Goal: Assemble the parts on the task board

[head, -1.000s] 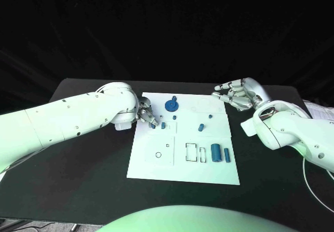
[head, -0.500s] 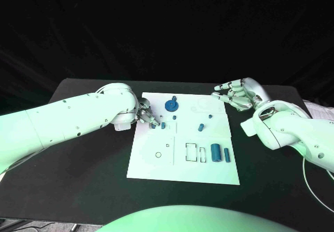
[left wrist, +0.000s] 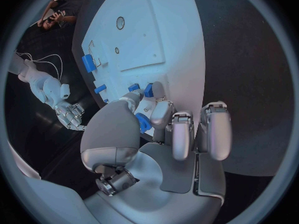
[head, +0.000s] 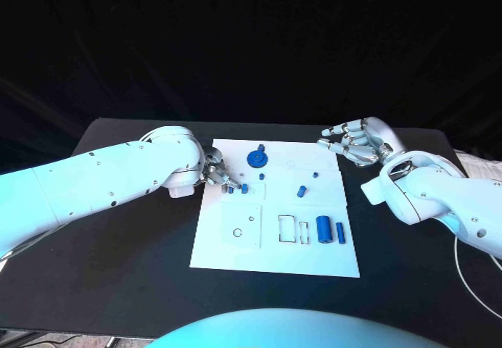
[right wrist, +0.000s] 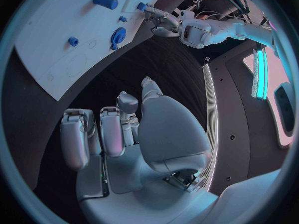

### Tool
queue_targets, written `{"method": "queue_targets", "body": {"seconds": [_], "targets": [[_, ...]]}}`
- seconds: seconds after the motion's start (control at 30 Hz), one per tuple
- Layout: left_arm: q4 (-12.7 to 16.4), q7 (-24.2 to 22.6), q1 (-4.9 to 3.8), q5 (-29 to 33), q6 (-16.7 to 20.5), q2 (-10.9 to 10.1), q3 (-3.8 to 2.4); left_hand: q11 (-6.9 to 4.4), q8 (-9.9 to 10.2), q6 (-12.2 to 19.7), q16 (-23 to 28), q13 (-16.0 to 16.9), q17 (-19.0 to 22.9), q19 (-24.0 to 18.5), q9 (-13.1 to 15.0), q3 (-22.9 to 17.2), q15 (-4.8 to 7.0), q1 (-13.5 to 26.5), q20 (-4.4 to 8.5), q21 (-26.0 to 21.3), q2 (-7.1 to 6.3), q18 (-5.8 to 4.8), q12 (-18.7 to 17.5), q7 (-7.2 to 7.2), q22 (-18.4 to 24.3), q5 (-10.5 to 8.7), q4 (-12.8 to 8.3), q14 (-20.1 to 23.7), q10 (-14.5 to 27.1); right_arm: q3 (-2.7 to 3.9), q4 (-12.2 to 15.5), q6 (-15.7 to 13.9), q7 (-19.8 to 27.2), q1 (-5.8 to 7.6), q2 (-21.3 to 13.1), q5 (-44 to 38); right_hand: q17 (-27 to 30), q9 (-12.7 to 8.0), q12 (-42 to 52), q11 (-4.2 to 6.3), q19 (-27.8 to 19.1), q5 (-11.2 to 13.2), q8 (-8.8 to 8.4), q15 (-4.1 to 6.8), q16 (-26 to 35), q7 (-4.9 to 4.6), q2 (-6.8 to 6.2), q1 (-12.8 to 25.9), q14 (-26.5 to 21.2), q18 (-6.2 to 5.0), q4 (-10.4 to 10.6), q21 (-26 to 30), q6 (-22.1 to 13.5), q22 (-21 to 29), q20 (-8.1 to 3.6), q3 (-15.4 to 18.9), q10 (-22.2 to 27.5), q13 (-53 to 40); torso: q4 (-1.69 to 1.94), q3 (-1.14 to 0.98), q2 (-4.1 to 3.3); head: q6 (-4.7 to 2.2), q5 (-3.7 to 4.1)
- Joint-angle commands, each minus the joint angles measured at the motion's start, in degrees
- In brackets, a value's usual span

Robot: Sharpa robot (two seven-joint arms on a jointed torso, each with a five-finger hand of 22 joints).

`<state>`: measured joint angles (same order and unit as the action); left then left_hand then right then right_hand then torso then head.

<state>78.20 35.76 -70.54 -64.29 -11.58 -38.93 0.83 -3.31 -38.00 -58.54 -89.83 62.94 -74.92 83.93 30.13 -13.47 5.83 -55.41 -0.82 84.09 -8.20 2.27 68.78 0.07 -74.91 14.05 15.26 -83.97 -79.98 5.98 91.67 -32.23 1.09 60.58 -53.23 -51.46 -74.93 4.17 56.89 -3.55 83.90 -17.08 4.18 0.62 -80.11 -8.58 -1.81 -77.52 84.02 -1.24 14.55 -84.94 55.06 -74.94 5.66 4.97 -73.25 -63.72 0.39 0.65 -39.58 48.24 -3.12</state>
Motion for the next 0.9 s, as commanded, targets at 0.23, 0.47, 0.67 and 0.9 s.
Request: {"method": "queue_targets", "body": {"seconds": [0.23, 0.47, 0.67, 0.9], "targets": [[1.69, -3.46, -0.39, 5.92, 12.74, -1.92, -1.05, 0.33, 0.27, 0.53, -0.17, -2.77, -15.08, 2.16, -0.70, 4.88, 0.03, -0.31, 0.31, -2.71, 1.93, -0.08, -2.94, 0.64, -10.29, -3.66, 1.42, -6.03, 1.20, -0.04, -0.05, 0.88, 0.31, -0.08, 0.04, -0.37, -1.38, -0.06, 0.12, 0.03, 0.51, -0.22, -0.21, 0.22, 0.37, 0.02, 0.43, 0.30, 3.08, -0.94, 0.00, 0.41, 0.33, -6.28, -0.32, 0.45, 0.04, -0.01, 0.05, -0.01, 0.01, -0.23, 0.05], [1.76, -10.51, -0.55, 12.76, 18.62, -2.28, -1.20, 2.07, 1.82, 5.15, 2.08, -17.15, -11.67, -2.98, -2.01, 9.22, -1.18, -0.99, -0.66, -13.82, 3.30, 2.31, -16.17, 2.54, -4.44, -3.84, 1.53, -4.94, 10.32, -0.07, -0.05, 0.92, 0.30, -0.11, 0.04, -0.36, -1.38, -0.06, 0.12, 0.03, 0.51, -0.22, -0.21, 0.22, 0.37, 0.02, 0.43, 0.30, 3.08, -0.94, 0.00, 0.41, 0.33, -6.28, -0.32, 0.45, 0.04, -0.01, 0.00, 0.05, -0.10, -0.39, 0.23], [0.48, -23.54, -0.53, 13.23, 20.84, -0.87, -0.47, 8.14, 7.76, 15.72, 37.57, -28.69, 27.90, -23.47, -6.52, 7.66, -6.59, -17.17, -4.77, -50.38, 4.06, 7.01, -31.28, 8.82, 15.72, -3.06, -3.61, 17.40, 28.40, -0.09, -0.03, 0.93, 0.30, -0.12, 0.06, -0.34, -1.38, -0.06, 0.12, 0.03, 0.51, -0.22, -0.21, 0.22, 0.37, 0.02, 0.43, 0.30, 3.08, -0.94, 0.00, 0.41, 0.33, -6.28, -0.32, 0.45, 0.04, -0.01, 0.06, 0.08, -0.07, -0.46, 0.55], [-1.93, -34.47, -0.03, -2.42, 22.79, 2.51, 0.67, 8.99, 17.27, 13.51, 46.64, -43.26, 36.42, -22.94, -15.75, 0.28, -7.67, -30.25, -6.38, -58.16, 1.90, 8.27, -43.78, 8.58, 22.78, -6.06, -7.86, 19.15, 28.26, -0.09, -0.10, 1.02, 0.33, -0.14, 0.21, -0.33, -1.38, -0.06, 0.12, 0.03, 0.51, -0.24, -0.21, 0.22, 0.38, 0.02, 0.44, 0.32, 3.08, -0.95, 0.02, 0.41, 0.33, -6.28, -0.32, 0.47, 0.04, 0.00, 0.02, 0.19, -0.23, -0.77, 0.94]]}}
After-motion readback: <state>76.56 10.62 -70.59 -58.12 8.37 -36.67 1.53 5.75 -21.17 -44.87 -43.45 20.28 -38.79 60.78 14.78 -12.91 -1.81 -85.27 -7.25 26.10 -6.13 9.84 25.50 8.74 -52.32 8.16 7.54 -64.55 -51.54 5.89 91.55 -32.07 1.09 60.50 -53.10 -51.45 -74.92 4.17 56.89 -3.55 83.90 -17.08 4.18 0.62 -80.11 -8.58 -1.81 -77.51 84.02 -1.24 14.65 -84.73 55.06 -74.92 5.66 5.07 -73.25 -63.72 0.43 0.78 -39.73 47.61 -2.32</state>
